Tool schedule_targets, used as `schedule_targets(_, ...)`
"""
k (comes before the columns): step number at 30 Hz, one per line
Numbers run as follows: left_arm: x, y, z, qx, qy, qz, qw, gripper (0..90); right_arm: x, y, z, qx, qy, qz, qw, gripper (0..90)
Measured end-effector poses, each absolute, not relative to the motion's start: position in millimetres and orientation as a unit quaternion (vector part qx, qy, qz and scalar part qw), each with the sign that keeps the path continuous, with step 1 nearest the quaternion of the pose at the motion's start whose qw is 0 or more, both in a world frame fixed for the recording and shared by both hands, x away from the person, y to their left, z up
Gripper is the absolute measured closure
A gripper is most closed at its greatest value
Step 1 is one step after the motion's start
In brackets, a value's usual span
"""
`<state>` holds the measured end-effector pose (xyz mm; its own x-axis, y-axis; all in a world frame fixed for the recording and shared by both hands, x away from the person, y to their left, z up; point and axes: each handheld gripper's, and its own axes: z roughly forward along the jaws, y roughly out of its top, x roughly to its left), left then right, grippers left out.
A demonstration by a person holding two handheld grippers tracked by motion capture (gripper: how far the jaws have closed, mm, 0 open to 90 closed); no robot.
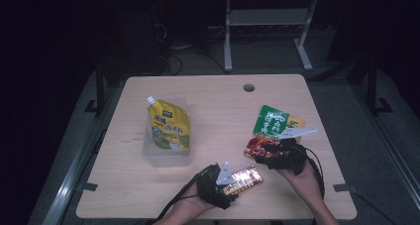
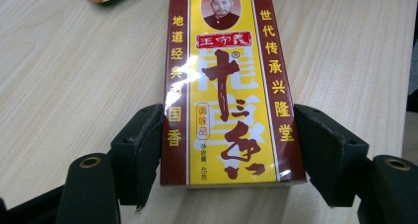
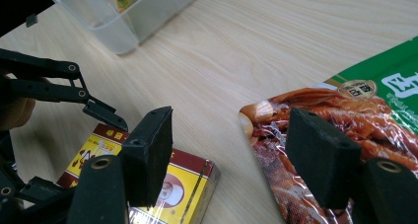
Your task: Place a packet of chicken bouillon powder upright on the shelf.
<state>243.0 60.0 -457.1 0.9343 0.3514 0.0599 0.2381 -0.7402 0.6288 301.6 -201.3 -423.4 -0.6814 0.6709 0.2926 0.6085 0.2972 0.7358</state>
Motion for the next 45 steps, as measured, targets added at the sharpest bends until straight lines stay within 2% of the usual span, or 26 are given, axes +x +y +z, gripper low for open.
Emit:
schedule_targets(20, 245, 57, -459, 0.934, 0.157, 0.085, 0.310, 30.5, 301, -205, -429, 0.405, 0.803, 0.435, 0.046, 32.2)
schedule_targets(32, 242, 59, -457, 0.920, 0.187, 0.094, 0.331, 32.4, 300, -208, -427, 0.414, 0.795, 0.441, 0.047, 32.0)
schedule_targets(45, 252, 70, -448, 0.905, 0.214, 0.122, 0.347, 32.5, 304, -207, -425, 0.426, 0.786, 0.448, 0.023, 27.7)
